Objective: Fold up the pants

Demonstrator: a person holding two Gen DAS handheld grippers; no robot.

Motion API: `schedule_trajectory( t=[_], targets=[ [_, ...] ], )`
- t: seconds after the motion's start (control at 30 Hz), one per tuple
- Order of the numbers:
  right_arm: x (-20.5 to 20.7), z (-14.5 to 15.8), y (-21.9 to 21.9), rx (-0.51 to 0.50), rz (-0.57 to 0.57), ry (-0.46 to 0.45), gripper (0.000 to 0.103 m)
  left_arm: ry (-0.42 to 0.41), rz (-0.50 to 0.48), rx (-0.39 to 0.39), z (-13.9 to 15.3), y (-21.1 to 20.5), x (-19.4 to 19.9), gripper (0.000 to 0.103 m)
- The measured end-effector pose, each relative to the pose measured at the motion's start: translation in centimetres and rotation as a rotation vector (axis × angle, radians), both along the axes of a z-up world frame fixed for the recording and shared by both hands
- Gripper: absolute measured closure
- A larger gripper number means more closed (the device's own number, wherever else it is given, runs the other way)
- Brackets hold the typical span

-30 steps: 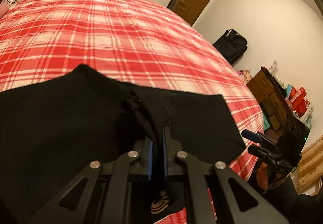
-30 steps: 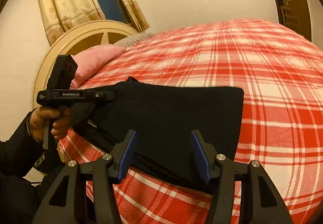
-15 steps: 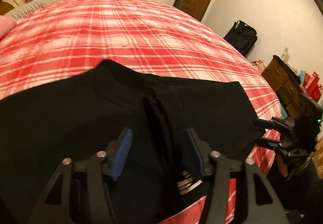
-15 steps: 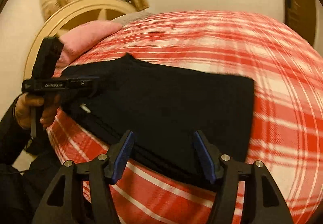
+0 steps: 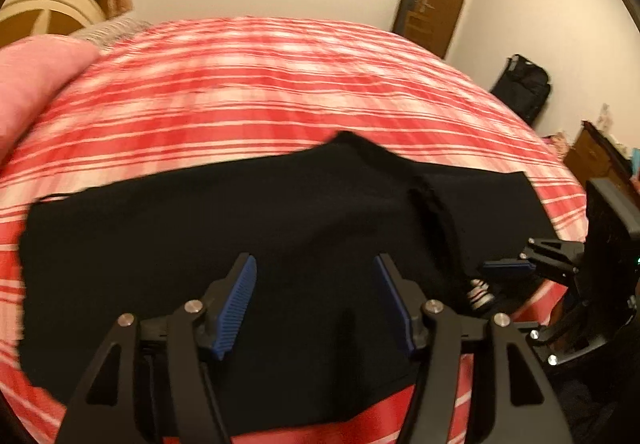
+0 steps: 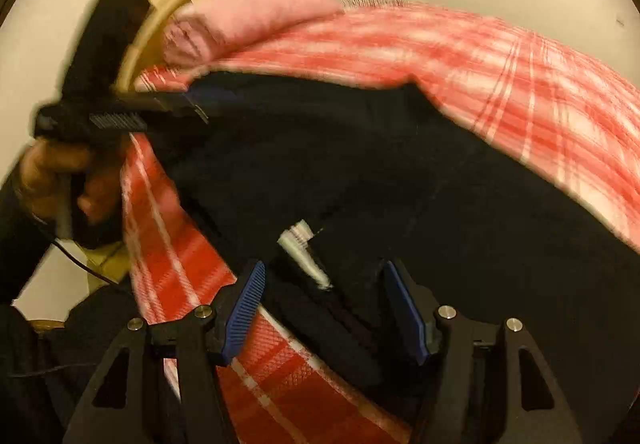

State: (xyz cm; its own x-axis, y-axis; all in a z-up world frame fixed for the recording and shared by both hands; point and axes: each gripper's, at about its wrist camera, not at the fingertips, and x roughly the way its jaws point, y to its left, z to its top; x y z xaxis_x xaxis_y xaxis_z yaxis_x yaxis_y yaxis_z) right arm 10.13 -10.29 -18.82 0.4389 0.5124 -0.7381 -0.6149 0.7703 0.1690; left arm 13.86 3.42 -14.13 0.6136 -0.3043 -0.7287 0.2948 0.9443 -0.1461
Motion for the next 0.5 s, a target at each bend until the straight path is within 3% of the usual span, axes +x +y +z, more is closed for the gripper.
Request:
schedule_trajectory(
  t=[0.13, 0.37, 0.5],
  targets=[
    [-0.8, 0.2, 0.6, -0.033, 0.022, -0.036, 0.038, -0.035, 0.101, 0.07, 0.7, 4.4, -0.3, 0.034],
    [-1.3, 1.7, -1.2, 0.104, -0.008, -0.044, 0.038, -0.06, 0.342, 0.216, 0.6, 12.9, -1.2, 0.023],
    [-1.5, 1.8, -1.1, 0.105, -0.015, -0.044, 0.038, -0.047, 0.413, 0.188, -0.5, 16.1, -1.4, 0.023]
  ],
)
